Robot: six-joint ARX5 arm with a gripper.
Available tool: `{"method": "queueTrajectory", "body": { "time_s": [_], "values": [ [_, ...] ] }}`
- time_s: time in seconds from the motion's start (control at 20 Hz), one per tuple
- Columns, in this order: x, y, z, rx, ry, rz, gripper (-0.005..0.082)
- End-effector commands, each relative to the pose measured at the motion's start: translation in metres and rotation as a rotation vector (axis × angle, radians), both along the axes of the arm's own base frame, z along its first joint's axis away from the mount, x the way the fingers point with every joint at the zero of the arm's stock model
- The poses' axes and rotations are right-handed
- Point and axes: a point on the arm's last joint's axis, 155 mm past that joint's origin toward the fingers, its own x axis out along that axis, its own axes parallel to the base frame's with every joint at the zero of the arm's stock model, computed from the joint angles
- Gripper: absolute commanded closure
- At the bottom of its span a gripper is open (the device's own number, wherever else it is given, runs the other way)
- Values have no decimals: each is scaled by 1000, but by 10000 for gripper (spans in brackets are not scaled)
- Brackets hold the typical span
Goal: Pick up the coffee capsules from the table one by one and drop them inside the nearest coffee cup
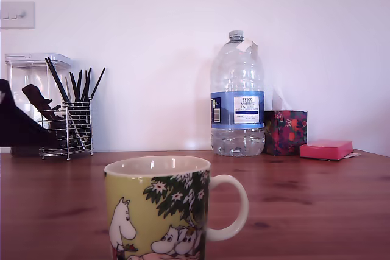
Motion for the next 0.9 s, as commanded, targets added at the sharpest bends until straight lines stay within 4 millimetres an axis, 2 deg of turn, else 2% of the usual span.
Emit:
{"method": "queueTrajectory", "body": {
  "time_s": [0.0, 0.3, 0.35, 0.4, 0.5, 0.55, 0.6, 0.85],
  "values": [
    [-2, -5, -5, 13, -14, -31, 788],
    [9, -18, -17, 42, -30, -89, 781],
    [11, -22, -18, 43, -34, -109, 756],
    [12, -28, -19, 44, -39, -145, 651],
    [18, -35, -19, 41, -50, -172, 332],
    [22, -37, -21, 44, -45, -173, 205],
    [25, -39, -23, 50, -42, -178, 129],
    [43, -49, -27, 55, -28, -187, 123]
  ]
}}
